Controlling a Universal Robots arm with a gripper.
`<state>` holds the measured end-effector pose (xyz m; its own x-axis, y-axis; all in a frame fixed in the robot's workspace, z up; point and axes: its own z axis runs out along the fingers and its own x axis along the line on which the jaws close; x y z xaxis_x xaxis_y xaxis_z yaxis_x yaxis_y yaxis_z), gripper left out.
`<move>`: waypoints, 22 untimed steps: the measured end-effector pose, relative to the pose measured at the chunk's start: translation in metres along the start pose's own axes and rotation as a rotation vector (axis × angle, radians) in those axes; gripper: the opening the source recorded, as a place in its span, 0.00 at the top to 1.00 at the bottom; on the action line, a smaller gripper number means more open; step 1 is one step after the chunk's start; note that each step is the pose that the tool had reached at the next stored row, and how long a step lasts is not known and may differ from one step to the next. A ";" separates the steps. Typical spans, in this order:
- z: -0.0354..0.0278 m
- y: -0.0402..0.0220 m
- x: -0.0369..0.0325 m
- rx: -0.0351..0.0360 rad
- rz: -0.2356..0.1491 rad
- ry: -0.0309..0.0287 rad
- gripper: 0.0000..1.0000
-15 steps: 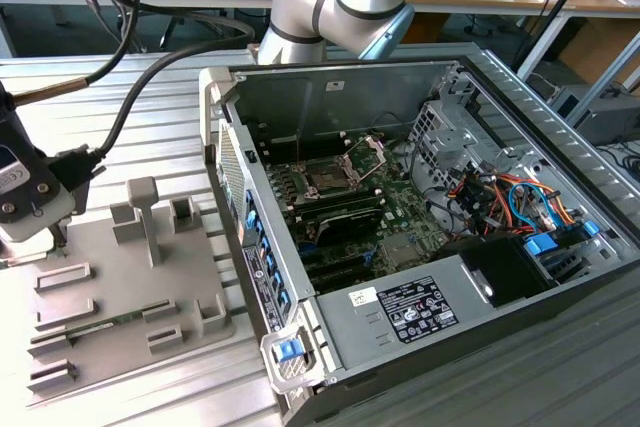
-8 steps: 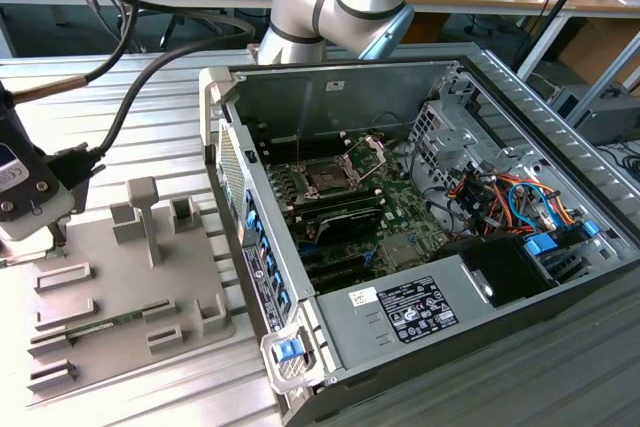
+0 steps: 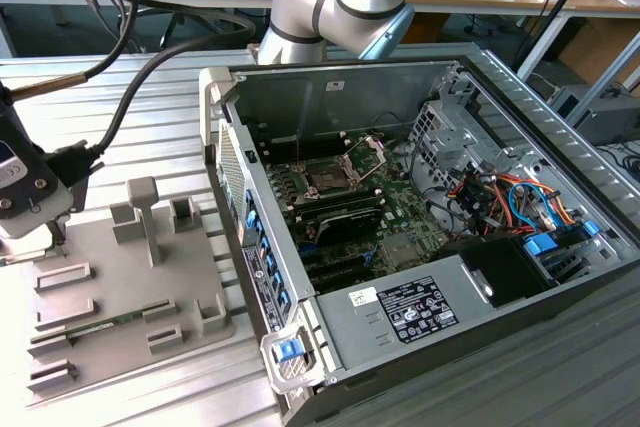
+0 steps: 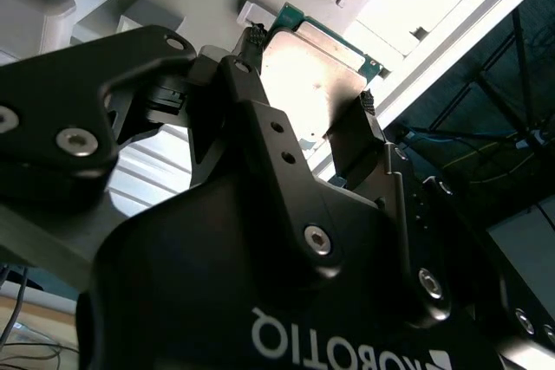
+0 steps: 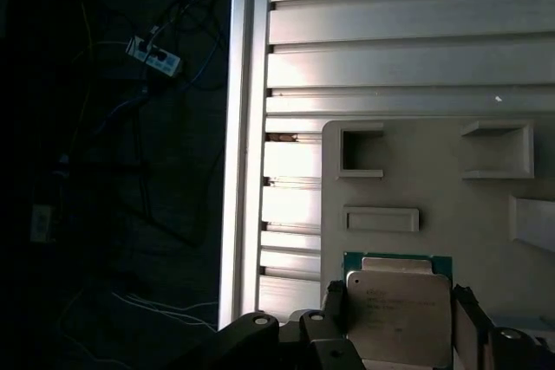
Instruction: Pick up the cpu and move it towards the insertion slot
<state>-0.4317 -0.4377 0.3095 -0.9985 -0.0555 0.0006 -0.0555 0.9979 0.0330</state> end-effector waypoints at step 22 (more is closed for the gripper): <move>-0.0052 0.0002 0.0000 -0.0001 0.000 0.0000 0.45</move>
<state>-0.4317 -0.4377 0.3147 -0.9985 -0.0556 0.0006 -0.0555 0.9979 0.0330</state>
